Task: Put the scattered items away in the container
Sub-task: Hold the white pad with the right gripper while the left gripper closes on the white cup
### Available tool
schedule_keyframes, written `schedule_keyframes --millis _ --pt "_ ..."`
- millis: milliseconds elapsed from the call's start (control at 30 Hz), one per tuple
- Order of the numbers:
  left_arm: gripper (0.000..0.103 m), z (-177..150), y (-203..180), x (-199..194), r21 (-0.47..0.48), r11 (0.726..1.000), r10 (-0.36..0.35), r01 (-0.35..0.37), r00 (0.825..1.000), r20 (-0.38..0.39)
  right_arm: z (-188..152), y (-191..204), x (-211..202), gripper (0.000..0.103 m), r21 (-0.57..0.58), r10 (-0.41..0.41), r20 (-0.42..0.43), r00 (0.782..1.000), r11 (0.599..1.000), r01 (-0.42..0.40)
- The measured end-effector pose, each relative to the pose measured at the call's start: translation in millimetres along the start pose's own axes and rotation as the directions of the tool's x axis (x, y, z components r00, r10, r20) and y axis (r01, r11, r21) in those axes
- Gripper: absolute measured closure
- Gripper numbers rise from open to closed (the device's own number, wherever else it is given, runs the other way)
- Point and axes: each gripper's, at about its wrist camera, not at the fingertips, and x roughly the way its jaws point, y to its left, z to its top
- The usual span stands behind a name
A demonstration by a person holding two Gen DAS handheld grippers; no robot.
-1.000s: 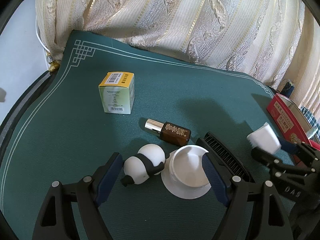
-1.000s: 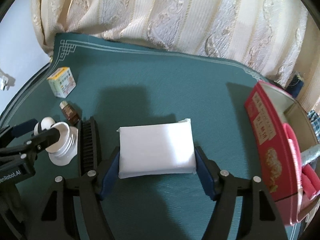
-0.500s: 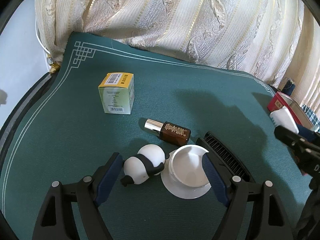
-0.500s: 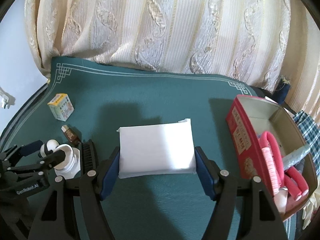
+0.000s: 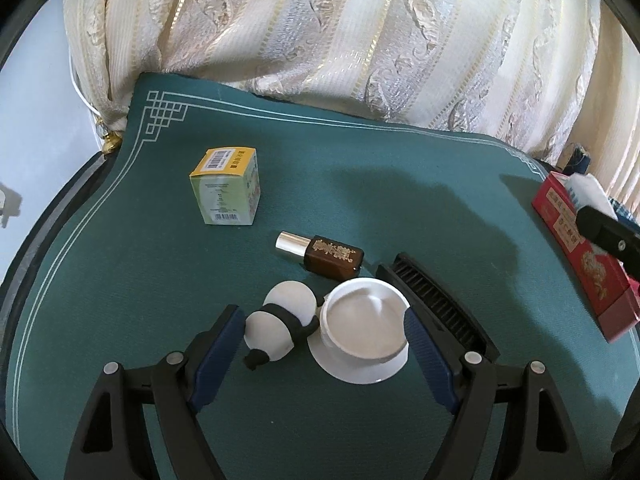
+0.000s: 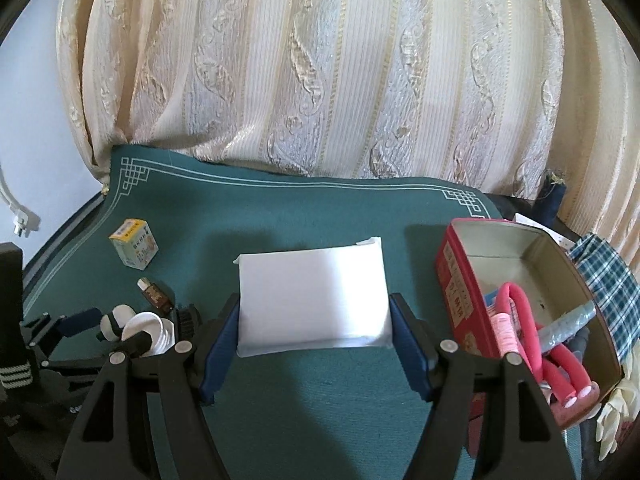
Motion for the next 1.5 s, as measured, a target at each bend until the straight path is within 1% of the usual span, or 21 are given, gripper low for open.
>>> schedule_keyframes --millis 633,1500 --pt "0.02 -0.7 -24.1 -3.9 0.056 0.998 0.014 -0.014 1.0 -0.003 3.3 -10.1 -16.3 0.029 0.031 0.019 0.039 0.999 0.999 -0.02" --pt "0.019 1.3 -25.2 1.8 0.074 0.996 0.052 -0.052 0.999 0.001 2.1 -14.2 -15.5 0.029 0.043 0.021 0.036 0.999 0.999 -0.023"
